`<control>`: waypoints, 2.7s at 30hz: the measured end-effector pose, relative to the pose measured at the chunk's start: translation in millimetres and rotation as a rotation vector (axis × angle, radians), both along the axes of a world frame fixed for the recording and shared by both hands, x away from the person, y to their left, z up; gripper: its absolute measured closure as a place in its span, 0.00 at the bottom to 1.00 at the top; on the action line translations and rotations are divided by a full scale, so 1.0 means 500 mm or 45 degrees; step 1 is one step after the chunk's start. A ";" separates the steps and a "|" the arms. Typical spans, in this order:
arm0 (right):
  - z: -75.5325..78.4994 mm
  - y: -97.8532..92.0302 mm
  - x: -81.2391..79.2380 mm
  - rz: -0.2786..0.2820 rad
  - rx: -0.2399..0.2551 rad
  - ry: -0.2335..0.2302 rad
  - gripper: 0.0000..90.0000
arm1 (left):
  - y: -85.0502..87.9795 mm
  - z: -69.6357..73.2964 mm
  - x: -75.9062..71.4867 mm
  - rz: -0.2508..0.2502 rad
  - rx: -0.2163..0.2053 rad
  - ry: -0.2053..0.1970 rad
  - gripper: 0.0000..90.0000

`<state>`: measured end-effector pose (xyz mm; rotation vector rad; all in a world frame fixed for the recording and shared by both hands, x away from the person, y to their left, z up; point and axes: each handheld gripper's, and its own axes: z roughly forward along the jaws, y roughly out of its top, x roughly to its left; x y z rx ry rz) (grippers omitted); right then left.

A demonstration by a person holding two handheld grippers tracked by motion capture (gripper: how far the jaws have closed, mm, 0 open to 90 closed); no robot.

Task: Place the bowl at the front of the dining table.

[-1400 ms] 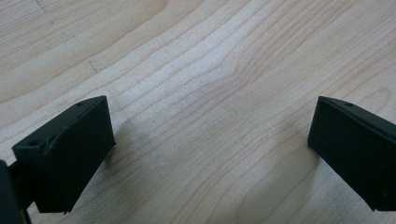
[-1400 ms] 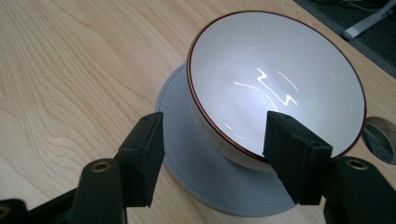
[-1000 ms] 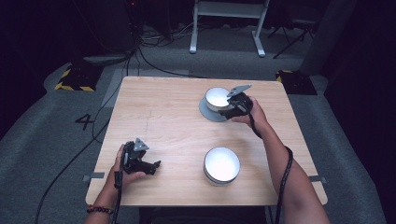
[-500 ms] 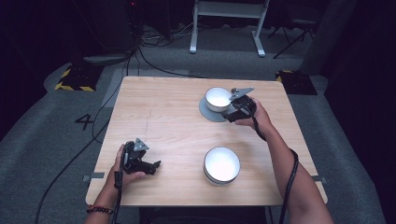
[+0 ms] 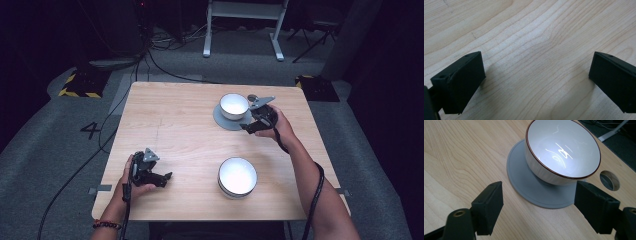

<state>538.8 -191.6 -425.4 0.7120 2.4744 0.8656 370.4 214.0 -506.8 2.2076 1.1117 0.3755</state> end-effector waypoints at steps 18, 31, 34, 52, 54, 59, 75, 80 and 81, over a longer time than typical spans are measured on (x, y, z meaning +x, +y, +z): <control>0.003 -0.022 -0.033 0.023 -0.013 -0.020 0.25 | 0.000 0.000 0.000 0.002 -0.002 -0.002 0.01; 0.003 -0.038 -0.064 0.057 -0.027 -0.029 0.25 | 0.000 0.000 0.000 0.000 0.000 0.000 0.01; 0.002 -0.041 -0.070 0.058 -0.029 -0.031 0.25 | 0.000 0.000 0.000 0.000 0.000 0.000 0.01; -0.001 -0.067 -0.110 0.095 -0.042 -0.042 0.25 | 0.000 0.000 0.000 0.001 -0.001 -0.003 0.01; 0.000 -0.069 -0.115 0.094 -0.038 -0.041 0.25 | 0.000 0.000 0.000 0.000 -0.001 0.000 0.01; 0.001 -0.076 -0.126 0.107 -0.041 -0.050 0.25 | 0.000 0.000 0.000 0.000 0.000 0.000 0.01; -0.010 -0.092 -0.159 0.116 -0.048 -0.037 0.25 | 0.000 0.000 0.000 0.000 -0.001 0.001 0.01; -0.014 -0.095 -0.166 0.110 -0.047 -0.038 0.25 | 0.000 0.000 0.000 0.001 -0.001 -0.003 0.01; -0.015 -0.097 -0.167 0.117 -0.057 -0.039 0.25 | 0.000 0.000 0.000 0.000 -0.001 0.000 0.01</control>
